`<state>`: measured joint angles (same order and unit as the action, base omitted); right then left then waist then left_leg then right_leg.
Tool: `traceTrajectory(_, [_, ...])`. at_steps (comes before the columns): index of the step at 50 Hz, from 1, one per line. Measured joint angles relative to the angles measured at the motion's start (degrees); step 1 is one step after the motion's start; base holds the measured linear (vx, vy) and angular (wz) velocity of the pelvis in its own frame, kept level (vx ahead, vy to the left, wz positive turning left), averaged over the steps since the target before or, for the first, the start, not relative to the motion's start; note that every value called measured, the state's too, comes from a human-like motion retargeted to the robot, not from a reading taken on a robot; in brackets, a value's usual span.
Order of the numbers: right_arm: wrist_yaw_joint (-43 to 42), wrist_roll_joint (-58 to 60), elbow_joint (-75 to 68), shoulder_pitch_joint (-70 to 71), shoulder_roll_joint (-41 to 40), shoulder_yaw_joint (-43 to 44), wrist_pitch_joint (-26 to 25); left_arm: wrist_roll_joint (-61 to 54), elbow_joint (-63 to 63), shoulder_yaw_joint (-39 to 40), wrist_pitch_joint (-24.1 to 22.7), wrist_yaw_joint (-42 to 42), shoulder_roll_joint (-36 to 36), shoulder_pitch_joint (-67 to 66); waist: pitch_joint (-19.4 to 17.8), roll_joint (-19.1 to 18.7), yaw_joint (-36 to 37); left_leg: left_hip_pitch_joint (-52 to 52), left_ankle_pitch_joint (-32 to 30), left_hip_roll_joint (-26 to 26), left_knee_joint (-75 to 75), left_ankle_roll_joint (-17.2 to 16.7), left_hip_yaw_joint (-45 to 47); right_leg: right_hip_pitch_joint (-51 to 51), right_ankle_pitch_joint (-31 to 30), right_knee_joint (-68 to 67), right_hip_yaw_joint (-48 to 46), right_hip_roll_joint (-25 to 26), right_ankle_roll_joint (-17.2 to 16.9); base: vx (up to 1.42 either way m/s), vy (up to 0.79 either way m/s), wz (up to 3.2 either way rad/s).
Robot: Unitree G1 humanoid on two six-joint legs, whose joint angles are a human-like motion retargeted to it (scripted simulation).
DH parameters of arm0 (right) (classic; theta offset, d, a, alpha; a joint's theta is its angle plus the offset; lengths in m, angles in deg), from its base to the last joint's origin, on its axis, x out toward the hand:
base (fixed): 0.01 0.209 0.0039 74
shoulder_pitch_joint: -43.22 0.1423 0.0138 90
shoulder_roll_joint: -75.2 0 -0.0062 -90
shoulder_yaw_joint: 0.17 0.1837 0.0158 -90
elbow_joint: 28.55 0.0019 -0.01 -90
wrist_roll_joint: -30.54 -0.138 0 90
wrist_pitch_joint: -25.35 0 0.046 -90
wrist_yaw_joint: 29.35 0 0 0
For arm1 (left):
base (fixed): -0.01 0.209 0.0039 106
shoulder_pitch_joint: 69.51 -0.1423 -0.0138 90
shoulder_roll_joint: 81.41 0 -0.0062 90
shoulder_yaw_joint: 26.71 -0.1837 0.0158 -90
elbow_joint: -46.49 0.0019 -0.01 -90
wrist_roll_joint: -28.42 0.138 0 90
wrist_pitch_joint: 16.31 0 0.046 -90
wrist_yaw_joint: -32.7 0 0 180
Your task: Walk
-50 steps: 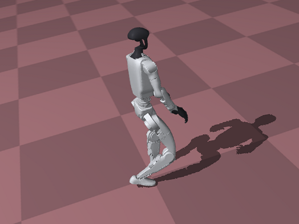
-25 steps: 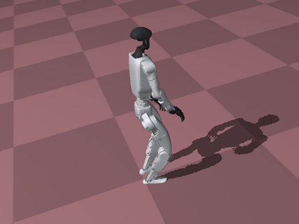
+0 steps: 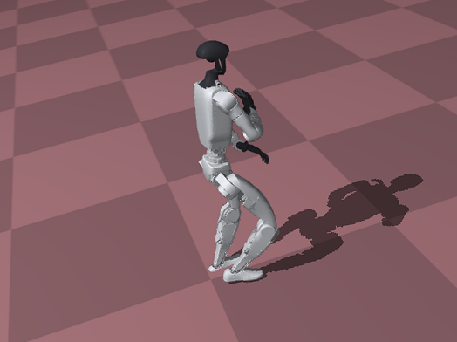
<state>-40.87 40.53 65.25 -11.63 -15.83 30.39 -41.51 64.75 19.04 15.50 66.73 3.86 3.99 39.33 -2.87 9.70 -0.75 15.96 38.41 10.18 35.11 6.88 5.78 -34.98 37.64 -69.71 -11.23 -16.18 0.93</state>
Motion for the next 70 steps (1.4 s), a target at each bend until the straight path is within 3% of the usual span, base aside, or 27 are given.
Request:
traceTrajectory(6, [0.1,-3.2,5.5,1.5,-1.3,0.4,-1.2,0.7,0.1,-5.9,-1.5,0.4,-1.6,3.2,2.4,-4.1,-0.3,3.2,0.5,-2.3,0.8,-0.8,-8.2,-4.4,-11.0,23.8,10.7,16.9,-7.3,0.13,0.06,1.13])
traceTrajectory(10, [0.3,-3.5,6.0,0.5,-2.1,-0.6,-1.5,1.5,0.3,-8.6,-2.0,0.9,-2.4,3.1,2.6,-5.0,1.1,5.9,2.8,-0.3,7.0,-0.8,-12.9,-5.0,-13.9,24.6,16.3,22.0,-9.5,0.13,0.00,1.18])
traceTrajectory(18, [-1.4,-5.4,5.6,0.2,-1.5,-1.1,-1.1,1.9,2.5,-12.0,-2.3,0.5,-3.4,3.0,0.3,-9.5,5.6,6.4,4.7,-2.3,13.9,-3.2,-16.5,1.3,-8.9,24.8,8.1,20.0,-5.6,0.20,-0.02,1.31])
traceTrajectory(27, [-4.4,-8.3,5.9,0.2,-1.2,-0.6,1.0,2.8,6.0,-13.9,-3.5,-0.4,-3.7,1.6,0.1,-11.9,7.0,12.0,5.0,-16.0,23.8,-3.2,3.9,7.4,-1.7,22.9,-7.4,11.2,-2.8,0.15,0.00,2.11])
traceTrajectory(30, [-4.5,-9.5,6.0,0.6,-1.7,-0.7,1.5,2.3,6.2,-13.9,-4.0,-0.9,-3.4,1.2,0.7,-12.4,7.8,12.5,4.5,-20.7,26.4,-3.0,8.2,9.7,-0.2,22.9,-12.4,9.3,-1.9,0.09,0.02,2.05])
traceTrajectory(33, [-4.1,-11.0,6.1,1.5,-2.2,-0.8,2.0,0.9,5.5,-13.6,-4.6,-1.5,-3.0,1.2,1.1,-12.4,8.5,11.8,4.4,-22.1,25.5,-3.1,9.5,12.7,1.1,23.8,-16.8,8.0,-0.9,0.07,0.04,1.94])
traceTrajectory(40, [-2.3,-13.5,7.1,2.2,-3.1,-2.5,1.8,-2.6,4.6,-12.2,-4.5,-2.1,-3.7,0.9,0.6,-11.4,10.5,10.8,6.7,-16.7,22.5,-2.6,3.7,14.7,1.9,13.7,-19.7,2.7,1.2,0.01,0.07,1.84])
traceTrajectory(45, [-0.4,-15.3,7.5,3.8,-4.0,-3.5,1.1,-5.4,6.3,-10.3,-3.2,-1.7,-3.8,1.7,-3.7,-6.7,7.9,7.9,3.2,-4.5,18.0,-1.8,-3.6,9.9,-1.5,0.0,-7.5,-0.6,-2.2,-0.06,0.08,2.53])
traceTrajectory(50, [0.7,-16.9,7.4,4.8,-5.5,-4.0,0.6,-6.7,8.8,-7.3,-1.6,-1.0,-2.8,1.5,-5.8,-4.5,5.8,8.0,-0.8,2.1,15.1,-2.7,-12.3,5.7,-3.0,-2.1,1.0,3.2,-3.5,-0.07,0.02,2.20])
traceTrajectory(56, [1.3,-18.3,6.1,5.3,-7.5,-4.0,0.5,-6.0,12.0,-4.2,0.1,-1.4,-2.1,1.0,-6.2,-6.0,4.3,11.2,-3.8,4.4,14.8,-5.9,-23.6,3.0,-5.0,10.8,11.4,17.1,-5.5,-0.06,-0.04,1.88])
traceTrajectory(59, [2.0,-18.7,5.3,5.6,-8.6,-4.3,0.4,-5.2,13.3,-3.4,0.8,-1.9,-2.3,0.9,-6.1,-7.6,4.7,13.3,-4.2,3.9,15.2,-7.9,-27.6,3.2,-6.2,17.6,13.3,21.4,-4.9,-0.05,-0.07,1.41])
traceTrajectory(65, [2.0,-19.0,3.4,6.2,-10.3,-5.7,0.5,-3.2,14.4,-3.6,2.1,-2.9,-4.0,0.1,-7.0,-10.7,5.3,18.4,-4.7,0.2,17.7,-10.7,-25.9,3.7,-6.2,22.0,6.8,21.3,-2.1,-0.03,-0.07,1.24])
traceTrajectory(70, [2.1,-19.3,1.8,6.6,-10.5,-6.4,0.7,-1.6,14.6,-3.8,2.7,-2.3,-5.6,-0.2,-6.0,-12.2,3.3,21.0,-4.0,-9.1,17.9,-7.6,-11.0,5.3,-6.1,25.6,0.0,18.2,-1.5,0.01,-0.05,1.41])
